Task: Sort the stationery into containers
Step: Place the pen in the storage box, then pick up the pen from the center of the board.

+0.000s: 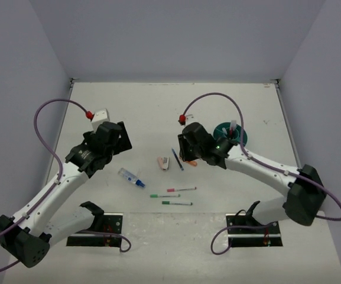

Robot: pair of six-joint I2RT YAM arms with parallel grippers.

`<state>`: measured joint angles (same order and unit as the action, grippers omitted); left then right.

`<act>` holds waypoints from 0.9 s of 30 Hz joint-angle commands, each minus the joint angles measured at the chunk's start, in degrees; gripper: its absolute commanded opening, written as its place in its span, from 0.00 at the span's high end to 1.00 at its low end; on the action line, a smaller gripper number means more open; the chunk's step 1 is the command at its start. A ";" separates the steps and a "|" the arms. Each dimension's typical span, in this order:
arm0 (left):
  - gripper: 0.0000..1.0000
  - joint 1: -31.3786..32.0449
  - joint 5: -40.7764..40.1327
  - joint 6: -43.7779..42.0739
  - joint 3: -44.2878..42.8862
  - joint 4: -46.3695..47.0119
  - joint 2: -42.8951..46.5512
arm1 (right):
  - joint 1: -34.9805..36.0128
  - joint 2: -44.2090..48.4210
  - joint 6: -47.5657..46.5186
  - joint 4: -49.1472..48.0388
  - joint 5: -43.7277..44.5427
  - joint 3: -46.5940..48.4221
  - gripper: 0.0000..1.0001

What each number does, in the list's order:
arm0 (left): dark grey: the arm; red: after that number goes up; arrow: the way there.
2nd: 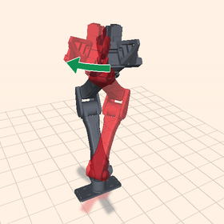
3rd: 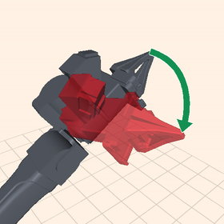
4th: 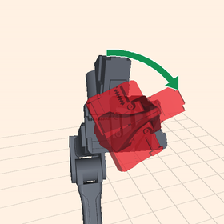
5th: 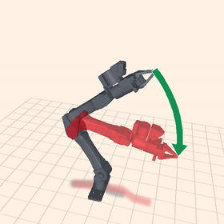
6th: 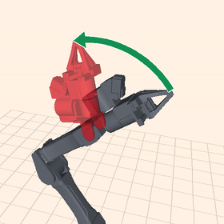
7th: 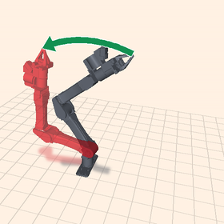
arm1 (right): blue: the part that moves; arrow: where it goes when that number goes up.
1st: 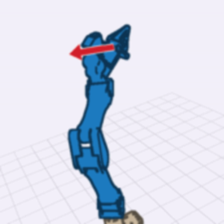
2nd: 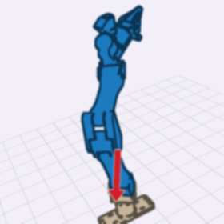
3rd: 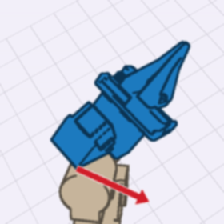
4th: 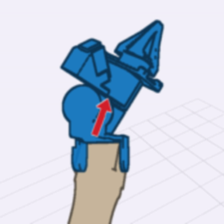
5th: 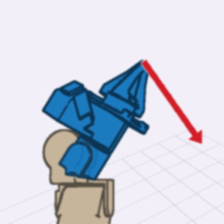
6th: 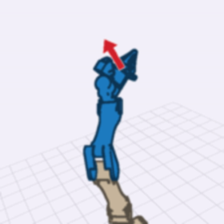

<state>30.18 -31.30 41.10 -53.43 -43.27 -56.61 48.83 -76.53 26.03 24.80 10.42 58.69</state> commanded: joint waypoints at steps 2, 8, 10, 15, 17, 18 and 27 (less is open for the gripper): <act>0.00 -0.12 3.79 -5.90 2.08 2.33 6.83 | 0.37 -14.59 0.62 7.07 -0.06 9.38 0.74; 0.00 -0.12 2.57 -8.15 6.23 2.76 10.82 | 0.04 -24.19 -1.25 9.83 1.79 15.84 0.74; 0.00 -0.12 6.23 -10.33 6.84 4.94 11.08 | -0.57 -26.91 -1.78 10.44 0.57 17.51 0.74; 0.00 -0.09 7.00 -10.06 7.11 4.94 9.94 | -1.26 -29.76 -2.76 10.92 -0.78 19.48 0.74; 0.00 -0.04 7.74 -10.13 7.20 5.10 10.18 | -1.42 -30.77 -3.12 11.15 -0.96 20.23 0.75; 0.00 -0.04 7.94 -10.02 7.23 5.04 10.38 | -1.60 -31.27 -3.18 11.23 -0.82 20.35 0.75; 0.00 0.07 9.62 -9.90 8.31 6.15 14.70 | -2.52 -36.20 -4.25 11.41 -2.58 22.65 0.77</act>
<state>30.17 -23.08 33.17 -45.47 -39.84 -42.36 46.77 -111.02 22.99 35.27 9.18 78.22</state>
